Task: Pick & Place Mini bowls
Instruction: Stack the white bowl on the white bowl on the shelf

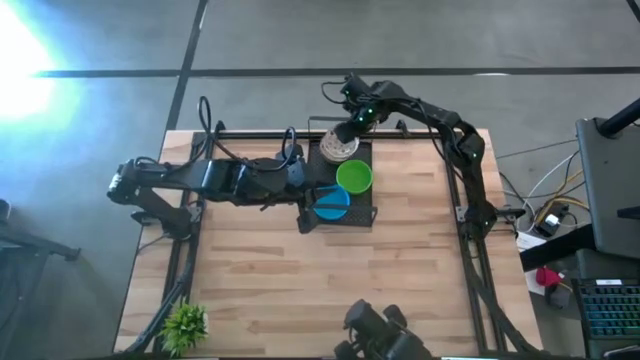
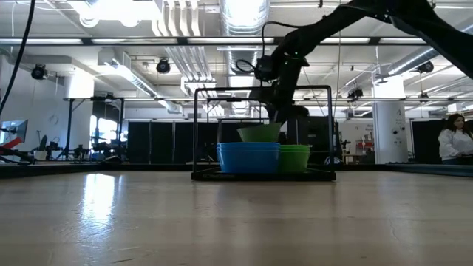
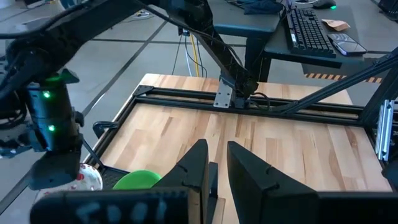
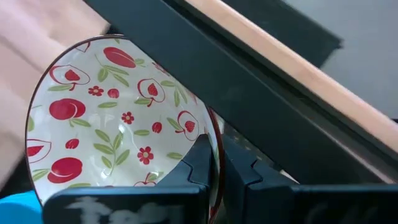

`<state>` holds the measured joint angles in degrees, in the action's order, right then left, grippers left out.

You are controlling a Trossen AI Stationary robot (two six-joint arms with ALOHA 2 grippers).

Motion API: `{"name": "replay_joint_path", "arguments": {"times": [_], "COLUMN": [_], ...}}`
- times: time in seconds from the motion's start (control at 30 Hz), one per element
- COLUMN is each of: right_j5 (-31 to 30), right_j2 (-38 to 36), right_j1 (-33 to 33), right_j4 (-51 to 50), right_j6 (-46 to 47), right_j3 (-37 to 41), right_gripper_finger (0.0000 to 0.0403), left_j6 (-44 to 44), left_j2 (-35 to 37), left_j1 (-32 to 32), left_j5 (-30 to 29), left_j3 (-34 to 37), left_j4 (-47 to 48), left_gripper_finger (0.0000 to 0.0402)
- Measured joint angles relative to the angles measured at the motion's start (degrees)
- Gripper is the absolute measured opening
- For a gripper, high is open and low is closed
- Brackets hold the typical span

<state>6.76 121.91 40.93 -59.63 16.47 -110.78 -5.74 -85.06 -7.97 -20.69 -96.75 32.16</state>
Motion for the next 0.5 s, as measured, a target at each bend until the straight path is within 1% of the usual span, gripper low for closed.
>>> {"name": "replay_joint_path", "arguments": {"times": [0.07, 0.27, 0.37, 0.5], "right_j5": [-1.47, -1.51, -4.82, -5.57], "right_j2": [-0.15, -0.17, -0.19, -0.1], "right_j1": [-0.22, -0.39, -0.94, -1.8], "right_j4": [1.47, 3.35, 3.65, 3.7], "right_j6": [0.02, 0.08, 0.07, -0.17], "right_j3": [0.97, 1.46, 1.67, 2.18], "right_gripper_finger": [0.0011, 0.0011, 0.0011, 0.0011], "left_j6": [0.0, 0.0, 0.0, -0.01], "left_j2": [0.0, 0.02, 0.02, 0.02], "left_j1": [0.0, 0.0, 0.0, 0.0], "left_j5": [0.0, 0.0, 0.0, 0.0], "left_j3": [0.0, 0.0, 0.0, 0.0], "left_j4": [0.0, 0.03, 0.07, 0.04], "left_gripper_finger": [0.0053, 0.0053, 0.0053, 0.0053]}}
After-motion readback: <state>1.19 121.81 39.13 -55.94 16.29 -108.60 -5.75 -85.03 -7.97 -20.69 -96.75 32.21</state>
